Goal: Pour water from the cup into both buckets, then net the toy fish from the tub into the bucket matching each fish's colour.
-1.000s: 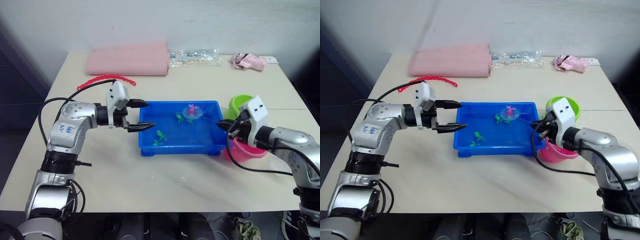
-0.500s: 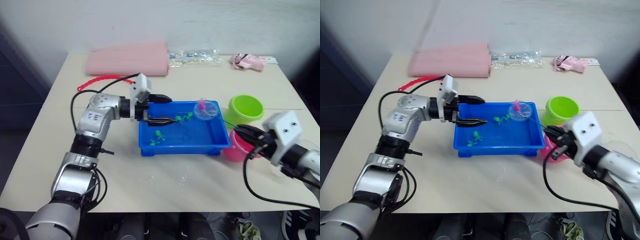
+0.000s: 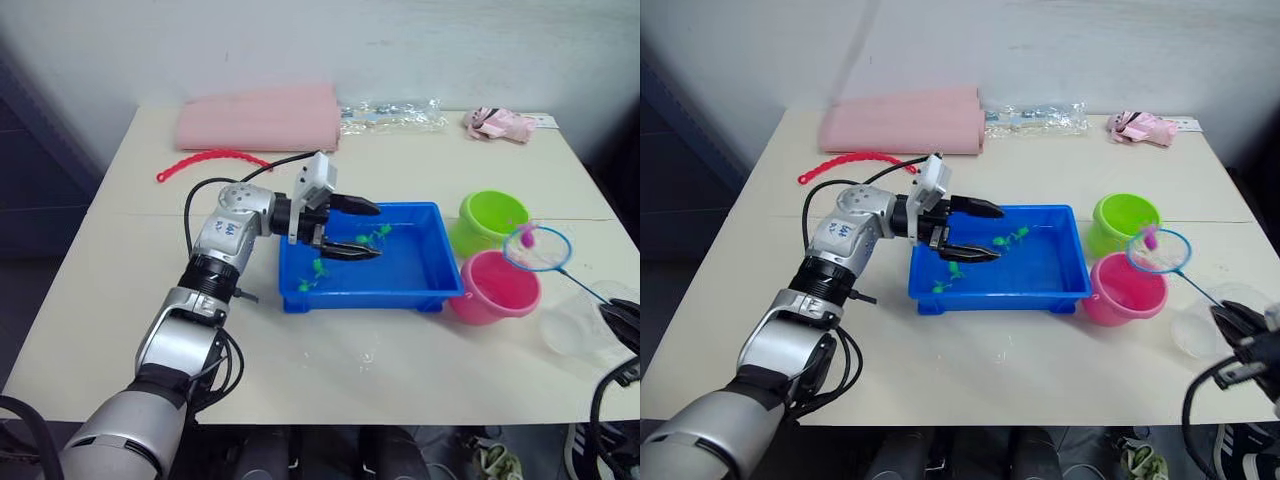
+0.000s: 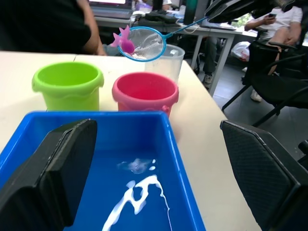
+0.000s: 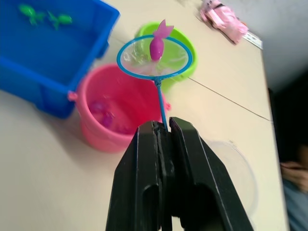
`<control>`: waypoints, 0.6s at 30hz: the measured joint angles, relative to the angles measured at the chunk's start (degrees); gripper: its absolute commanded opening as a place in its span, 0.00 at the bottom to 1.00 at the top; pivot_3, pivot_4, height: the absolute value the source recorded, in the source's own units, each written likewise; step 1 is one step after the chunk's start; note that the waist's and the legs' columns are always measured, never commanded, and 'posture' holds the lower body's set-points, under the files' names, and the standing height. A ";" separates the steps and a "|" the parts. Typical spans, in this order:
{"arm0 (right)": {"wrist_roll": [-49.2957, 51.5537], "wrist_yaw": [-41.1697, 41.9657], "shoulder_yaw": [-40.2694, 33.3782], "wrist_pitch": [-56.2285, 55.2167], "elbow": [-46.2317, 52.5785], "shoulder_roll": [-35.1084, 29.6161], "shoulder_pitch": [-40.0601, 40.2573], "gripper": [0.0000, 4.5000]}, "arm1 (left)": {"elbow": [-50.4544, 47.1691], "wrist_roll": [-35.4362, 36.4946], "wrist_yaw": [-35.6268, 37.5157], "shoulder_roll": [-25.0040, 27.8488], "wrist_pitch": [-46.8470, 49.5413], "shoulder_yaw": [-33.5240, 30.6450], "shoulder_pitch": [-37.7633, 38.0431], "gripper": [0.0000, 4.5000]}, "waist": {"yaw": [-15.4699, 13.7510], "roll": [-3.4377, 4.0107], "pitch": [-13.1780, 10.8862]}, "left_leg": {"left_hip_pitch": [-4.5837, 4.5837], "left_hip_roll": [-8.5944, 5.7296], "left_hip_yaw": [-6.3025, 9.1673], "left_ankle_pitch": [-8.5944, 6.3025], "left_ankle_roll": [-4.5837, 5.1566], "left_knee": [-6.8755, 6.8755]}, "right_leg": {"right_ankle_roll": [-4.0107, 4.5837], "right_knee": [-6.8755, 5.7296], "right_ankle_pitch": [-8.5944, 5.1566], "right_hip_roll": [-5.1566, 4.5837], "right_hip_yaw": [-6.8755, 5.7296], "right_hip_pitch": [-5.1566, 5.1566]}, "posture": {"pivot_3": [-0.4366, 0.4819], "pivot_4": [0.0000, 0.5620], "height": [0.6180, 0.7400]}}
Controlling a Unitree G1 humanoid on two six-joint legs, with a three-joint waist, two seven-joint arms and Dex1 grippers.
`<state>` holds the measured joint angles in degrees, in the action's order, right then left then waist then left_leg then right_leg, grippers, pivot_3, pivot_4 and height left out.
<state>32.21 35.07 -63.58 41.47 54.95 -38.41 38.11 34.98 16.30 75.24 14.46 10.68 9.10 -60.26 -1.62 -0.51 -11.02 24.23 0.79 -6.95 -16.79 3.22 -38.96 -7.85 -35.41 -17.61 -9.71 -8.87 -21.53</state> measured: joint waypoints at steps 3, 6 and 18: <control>-13.52 2.46 1.21 -11.68 -0.04 0.03 7.00 0.00 | -0.06 0.00 0.55 -0.48 -0.02 0.01 -0.04 0.99 | 0.09 0.00 0.00 | -0.01 0.01 -0.03 0.00 0.00 0.00 | 0.00 -0.02 0.00 0.00 0.01 -0.03 | 0.48 0.27 0.98; -27.47 3.14 3.86 -25.88 -0.88 -0.56 10.22 0.00 | -0.06 0.00 0.64 -0.68 -0.03 0.00 -0.05 0.99 | 0.24 0.00 0.00 | -0.02 0.01 -0.06 0.00 -0.01 0.00 | -0.02 -0.05 -0.01 0.00 0.07 -0.06 | 0.48 0.27 0.98; -57.02 -0.11 5.05 -61.67 -16.69 -7.90 6.05 0.00 | -0.57 -0.40 0.21 1.37 0.17 -0.15 0.23 0.99 | 0.25 -0.01 -0.01 | -0.06 0.02 -0.05 0.02 -0.03 -0.05 | -0.02 -0.06 -0.02 0.01 0.07 -0.01 | 0.48 0.27 0.98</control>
<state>-24.81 34.96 -58.53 -20.20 38.26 -46.32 44.16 34.42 15.90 75.45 15.83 10.85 8.95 -60.02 -1.38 -0.52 -11.03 24.17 0.81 -6.99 -16.78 3.19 -39.01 -7.88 -35.48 -17.62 -9.70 -8.80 -21.54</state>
